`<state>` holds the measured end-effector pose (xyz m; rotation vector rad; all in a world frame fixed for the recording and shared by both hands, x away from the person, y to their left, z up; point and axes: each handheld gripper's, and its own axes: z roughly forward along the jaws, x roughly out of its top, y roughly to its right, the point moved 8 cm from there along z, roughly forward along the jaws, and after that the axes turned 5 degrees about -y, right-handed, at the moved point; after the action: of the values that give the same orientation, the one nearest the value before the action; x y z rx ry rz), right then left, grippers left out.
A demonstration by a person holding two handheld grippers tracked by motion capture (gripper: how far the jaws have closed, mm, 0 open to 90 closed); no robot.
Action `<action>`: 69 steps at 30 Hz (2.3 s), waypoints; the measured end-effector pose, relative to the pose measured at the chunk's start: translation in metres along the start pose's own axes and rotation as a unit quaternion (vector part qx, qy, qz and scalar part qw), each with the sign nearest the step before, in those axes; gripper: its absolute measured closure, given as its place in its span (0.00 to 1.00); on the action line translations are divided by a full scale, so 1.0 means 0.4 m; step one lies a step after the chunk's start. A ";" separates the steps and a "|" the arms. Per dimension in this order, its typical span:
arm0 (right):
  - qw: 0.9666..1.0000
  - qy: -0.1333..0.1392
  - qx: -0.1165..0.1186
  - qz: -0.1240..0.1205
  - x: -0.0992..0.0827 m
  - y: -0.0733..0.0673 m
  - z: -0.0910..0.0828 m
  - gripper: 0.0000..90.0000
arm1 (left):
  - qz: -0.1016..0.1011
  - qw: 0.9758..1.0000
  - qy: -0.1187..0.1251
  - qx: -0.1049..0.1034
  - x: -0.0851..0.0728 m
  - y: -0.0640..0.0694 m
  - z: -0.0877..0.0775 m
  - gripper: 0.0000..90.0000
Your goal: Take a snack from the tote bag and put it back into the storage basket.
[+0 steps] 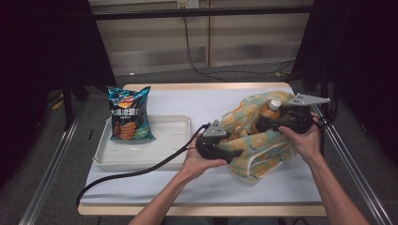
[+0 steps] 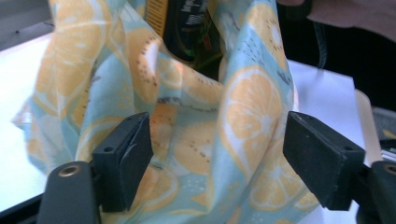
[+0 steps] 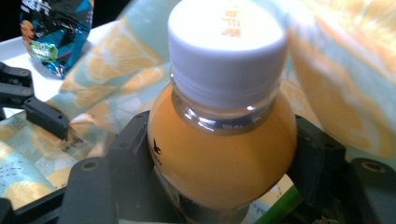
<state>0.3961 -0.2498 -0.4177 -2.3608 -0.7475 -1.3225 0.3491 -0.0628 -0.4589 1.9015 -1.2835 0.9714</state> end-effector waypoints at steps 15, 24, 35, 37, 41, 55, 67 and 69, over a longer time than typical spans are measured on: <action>1.000 0.012 0.025 -0.003 0.052 -0.032 -0.034 0.36 | 0.012 0.999 0.013 0.027 -0.009 -0.012 -0.079 0.23; 0.999 0.025 0.036 0.003 0.069 -0.041 -0.041 0.36 | 0.004 0.999 0.014 0.052 -0.048 -0.030 -0.137 0.21; 0.999 0.029 0.045 -0.004 0.101 -0.077 -0.049 0.36 | 0.006 0.997 0.008 0.079 -0.105 -0.017 -0.220 0.18; 0.998 0.033 0.045 -0.010 0.113 -0.085 -0.055 0.36 | 0.005 0.997 0.004 0.081 -0.118 -0.009 -0.231 0.18; 0.998 0.042 0.046 -0.013 0.142 -0.097 -0.068 0.36 | -0.003 0.996 0.016 0.091 -0.139 -0.001 -0.262 0.18; 0.995 0.062 0.071 -0.024 0.199 -0.168 -0.056 0.36 | -0.048 0.986 0.014 0.161 -0.252 -0.077 -0.416 0.18; 0.991 0.068 0.111 -0.038 0.246 -0.269 0.005 0.36 | -0.078 0.977 0.019 0.195 -0.366 -0.068 -0.511 0.16; 0.990 0.067 0.120 -0.036 0.247 -0.284 0.023 0.36 | -0.097 0.975 0.029 0.199 -0.372 -0.069 -0.517 0.16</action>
<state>0.3778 -0.1255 -0.3339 -2.0540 -0.9020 -1.3247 0.2919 0.1862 -0.4795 2.2283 -0.8952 1.2391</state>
